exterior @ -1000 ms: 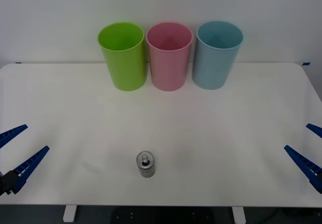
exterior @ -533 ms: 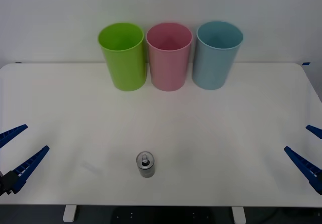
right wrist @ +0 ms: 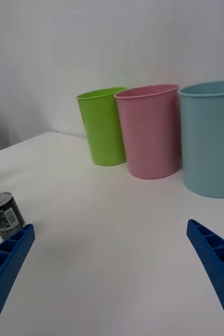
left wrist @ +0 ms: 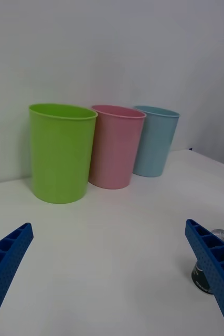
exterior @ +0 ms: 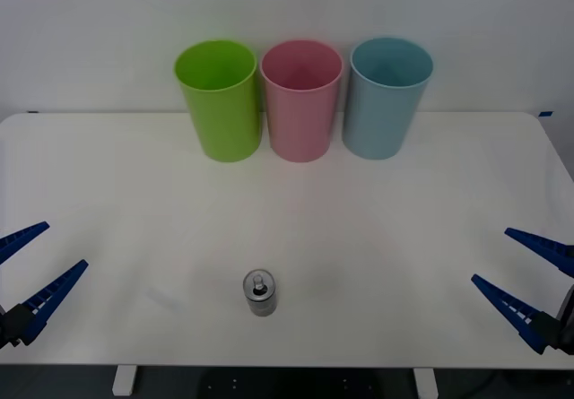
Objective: Grasp the object on the table and drop it into the matching bin: aluminum can to the light blue bin, PET bottle to the pink bin.
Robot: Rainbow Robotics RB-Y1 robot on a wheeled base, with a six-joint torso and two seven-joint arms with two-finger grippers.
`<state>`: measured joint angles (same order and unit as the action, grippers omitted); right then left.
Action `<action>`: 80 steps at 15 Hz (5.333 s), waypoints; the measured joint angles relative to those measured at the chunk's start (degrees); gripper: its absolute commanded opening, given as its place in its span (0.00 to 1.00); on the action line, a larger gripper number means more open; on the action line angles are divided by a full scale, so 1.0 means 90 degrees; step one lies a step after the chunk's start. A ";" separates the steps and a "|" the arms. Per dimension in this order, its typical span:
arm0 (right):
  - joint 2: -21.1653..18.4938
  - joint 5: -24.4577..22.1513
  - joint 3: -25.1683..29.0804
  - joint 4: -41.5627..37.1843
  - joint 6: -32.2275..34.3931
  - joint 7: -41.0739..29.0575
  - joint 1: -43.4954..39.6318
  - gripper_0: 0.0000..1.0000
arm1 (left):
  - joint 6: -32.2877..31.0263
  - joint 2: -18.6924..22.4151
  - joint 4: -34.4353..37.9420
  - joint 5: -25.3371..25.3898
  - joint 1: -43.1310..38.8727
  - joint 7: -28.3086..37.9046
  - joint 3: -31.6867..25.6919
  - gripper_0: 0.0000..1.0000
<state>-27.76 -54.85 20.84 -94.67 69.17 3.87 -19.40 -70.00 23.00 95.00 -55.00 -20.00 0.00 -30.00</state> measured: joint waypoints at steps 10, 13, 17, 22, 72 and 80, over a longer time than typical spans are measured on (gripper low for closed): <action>-0.0032 -0.0566 -0.1075 0.0546 0.0011 0.0978 0.0770 1.00 | 0.0000 0.0000 0.0000 0.0000 0.0000 0.0000 0.0000 1.00; -0.0024 -0.0749 -0.1456 0.1066 0.0065 0.1165 0.1232 1.00 | 0.0000 0.0000 0.0000 0.0000 0.0000 0.0000 0.0000 1.00; -0.0022 -0.0762 -0.2135 0.1701 -0.0005 0.1317 0.1796 1.00 | 0.0000 0.0000 0.0000 0.0000 0.0000 0.0000 0.0000 1.00; -0.0022 -0.0764 -0.3035 0.1846 -0.0662 0.1496 0.2101 1.00 | 0.0000 0.0000 0.0000 0.0000 0.0000 0.0000 0.0000 1.00; 0.1185 -0.1674 -0.5828 0.1846 -0.3818 0.1922 0.2874 0.00 | 0.0000 0.0000 0.0000 0.0000 0.0000 0.0000 0.0000 1.00; 0.1381 -0.1466 -0.5445 0.1604 -0.3938 0.1816 0.2888 0.00 | 0.0000 0.0000 0.0000 0.0000 0.0000 0.0000 0.0000 1.00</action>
<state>-15.32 -68.04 -28.17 -80.24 33.73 20.22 6.59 -70.00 23.00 95.00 -55.00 -20.00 0.00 -30.00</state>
